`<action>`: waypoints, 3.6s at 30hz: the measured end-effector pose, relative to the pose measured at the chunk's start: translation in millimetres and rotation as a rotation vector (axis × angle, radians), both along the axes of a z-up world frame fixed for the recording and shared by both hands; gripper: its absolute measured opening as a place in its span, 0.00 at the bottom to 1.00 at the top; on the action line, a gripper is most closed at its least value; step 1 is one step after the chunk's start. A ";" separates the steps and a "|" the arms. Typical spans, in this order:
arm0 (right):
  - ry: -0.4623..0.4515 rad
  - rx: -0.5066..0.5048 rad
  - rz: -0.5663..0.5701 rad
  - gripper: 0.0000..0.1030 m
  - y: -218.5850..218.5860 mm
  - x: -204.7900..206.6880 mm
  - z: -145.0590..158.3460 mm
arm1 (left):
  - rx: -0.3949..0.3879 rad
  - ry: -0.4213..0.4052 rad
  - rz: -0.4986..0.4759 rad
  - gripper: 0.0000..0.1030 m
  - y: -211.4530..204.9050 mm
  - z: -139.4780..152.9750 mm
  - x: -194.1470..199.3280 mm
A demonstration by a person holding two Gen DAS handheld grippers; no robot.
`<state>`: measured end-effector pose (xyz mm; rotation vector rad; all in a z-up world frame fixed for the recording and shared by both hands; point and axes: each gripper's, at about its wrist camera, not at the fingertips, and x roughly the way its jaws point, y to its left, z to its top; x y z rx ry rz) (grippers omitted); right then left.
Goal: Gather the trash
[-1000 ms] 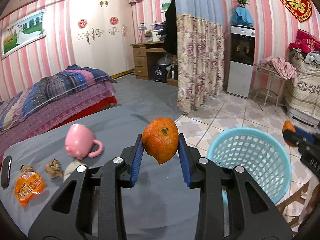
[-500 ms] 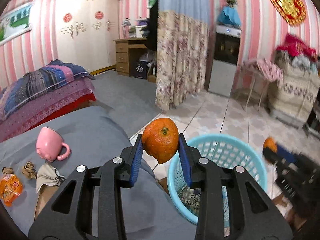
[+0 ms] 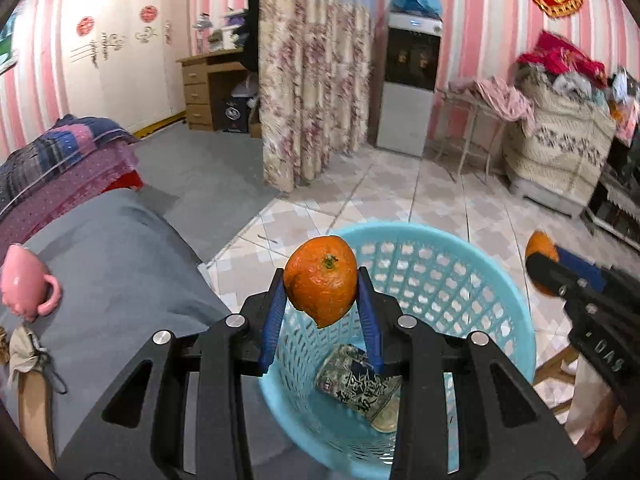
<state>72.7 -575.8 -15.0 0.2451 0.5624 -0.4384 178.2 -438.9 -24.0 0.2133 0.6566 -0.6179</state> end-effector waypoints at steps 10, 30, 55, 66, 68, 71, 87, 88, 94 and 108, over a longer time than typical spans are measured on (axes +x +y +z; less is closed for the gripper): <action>0.001 0.007 -0.011 0.28 -2.0 3.1 -4.2 | -0.006 -0.038 0.138 0.87 42.6 13.1 23.6; 0.012 0.042 -0.012 0.75 25.7 46.4 -22.2 | -0.029 -0.049 0.280 0.90 113.9 44.6 47.8; -0.105 -0.038 0.225 0.96 149.3 57.4 43.8 | -0.032 -0.147 0.486 0.95 277.7 96.7 -1.1; -0.112 -0.048 0.347 0.96 213.7 76.4 45.9 | -0.040 -0.089 0.657 0.95 387.3 74.3 1.9; -0.108 -0.044 0.359 0.96 221.5 79.7 44.3 | -0.034 -0.080 0.688 0.95 405.1 69.4 1.7; -0.088 -0.049 0.385 0.96 236.1 85.7 39.3 | -0.014 -0.076 0.722 0.95 424.2 62.6 0.7; 0.013 -0.071 0.485 0.96 292.0 117.1 6.8 | 0.080 0.071 0.812 0.95 491.7 -17.9 16.1; 0.019 -0.075 0.490 0.96 294.5 119.1 4.6 | 0.070 0.081 0.812 0.94 494.4 -21.4 17.9; 0.053 -0.086 0.501 0.96 301.7 126.9 -6.2 | 0.020 0.121 0.801 0.89 504.2 -34.7 30.8; 0.091 -0.047 0.554 0.96 328.3 157.2 -31.7 | -0.027 0.062 0.689 0.21 486.9 -34.0 21.1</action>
